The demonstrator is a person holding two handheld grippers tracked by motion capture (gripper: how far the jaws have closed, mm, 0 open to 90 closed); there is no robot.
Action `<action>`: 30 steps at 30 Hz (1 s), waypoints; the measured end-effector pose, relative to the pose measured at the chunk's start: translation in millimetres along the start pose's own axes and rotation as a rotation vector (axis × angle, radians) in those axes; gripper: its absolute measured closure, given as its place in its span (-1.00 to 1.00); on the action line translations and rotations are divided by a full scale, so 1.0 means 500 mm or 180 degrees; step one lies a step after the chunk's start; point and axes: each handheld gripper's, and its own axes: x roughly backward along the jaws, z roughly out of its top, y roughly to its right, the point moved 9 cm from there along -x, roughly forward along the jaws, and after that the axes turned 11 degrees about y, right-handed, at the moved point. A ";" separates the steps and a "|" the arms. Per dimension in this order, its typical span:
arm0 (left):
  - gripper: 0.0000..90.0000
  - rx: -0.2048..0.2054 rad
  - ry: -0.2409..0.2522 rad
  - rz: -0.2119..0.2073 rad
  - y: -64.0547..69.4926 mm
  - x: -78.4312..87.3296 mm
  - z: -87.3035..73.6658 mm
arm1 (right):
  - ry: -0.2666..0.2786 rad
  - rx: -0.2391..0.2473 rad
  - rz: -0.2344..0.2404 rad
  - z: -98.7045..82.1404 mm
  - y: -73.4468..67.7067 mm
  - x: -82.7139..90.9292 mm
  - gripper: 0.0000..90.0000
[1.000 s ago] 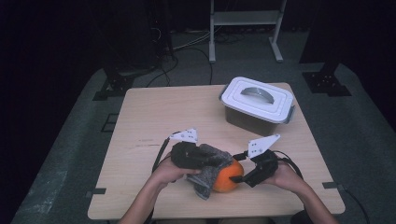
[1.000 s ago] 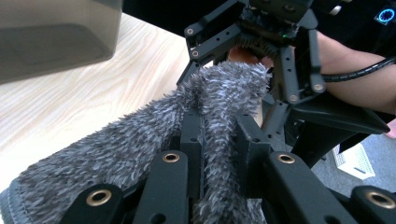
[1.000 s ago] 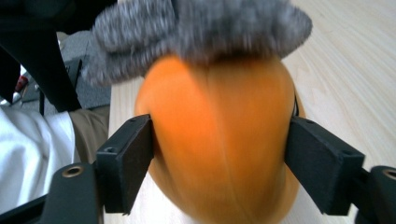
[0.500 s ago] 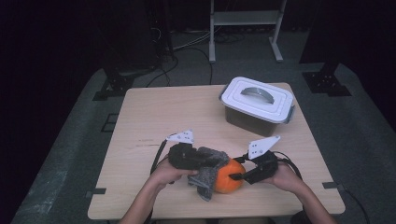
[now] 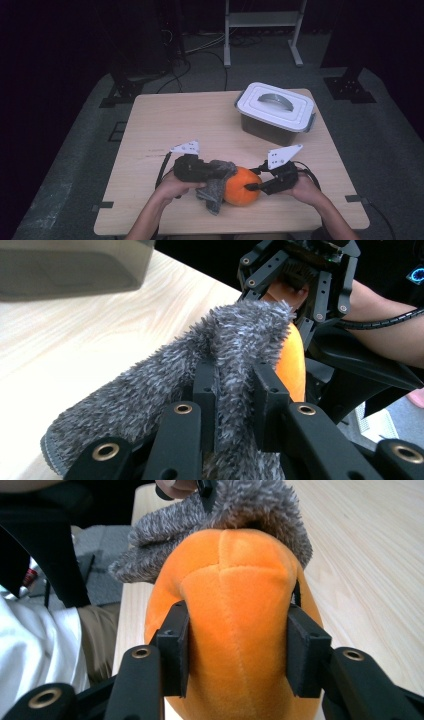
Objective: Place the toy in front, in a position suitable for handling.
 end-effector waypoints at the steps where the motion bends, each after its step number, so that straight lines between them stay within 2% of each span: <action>1: 0.69 -0.0012 0.0004 0.0008 0.001 0.006 0.004 | 0.0042 -0.0013 0.0022 0.005 0.001 -0.004 0.16; 6: 0.69 -0.0096 0.0133 0.0045 0.008 0.039 0.033 | 0.0184 -0.0022 0.0142 0.030 -0.002 -0.032 0.16; 9: 0.68 -0.0141 0.0141 0.0074 0.010 0.050 0.042 | 0.0225 0.0005 0.0198 0.043 -0.004 -0.055 0.15; 12: 0.68 -0.0135 0.0070 0.0105 0.003 0.049 0.031 | 0.0186 0.0016 0.0223 0.037 -0.002 -0.070 0.13; 14: 0.67 -0.0100 0.0034 0.0101 -0.002 0.043 0.015 | 0.0088 0.0029 0.0217 0.021 0.000 -0.074 0.12; 17: 0.67 -0.0018 0.0096 0.0053 -0.005 0.037 0.006 | 0.0091 -0.0001 0.0230 0.010 0.003 -0.061 0.07; 21: 0.67 -0.0040 0.0053 0.0094 -0.009 0.027 0.006 | 0.0089 -0.0111 0.0231 -0.006 0.013 -0.038 0.02; 26: 0.67 -0.0034 -0.0005 0.0085 -0.010 0.011 0.006 | 0.0089 -0.0243 0.0145 -0.027 0.028 -0.006 -0.04; 30: 0.67 -0.0036 -0.0025 0.0074 -0.008 -0.006 0.009 | -0.0005 -0.0309 0.0050 -0.031 0.025 0.004 -0.29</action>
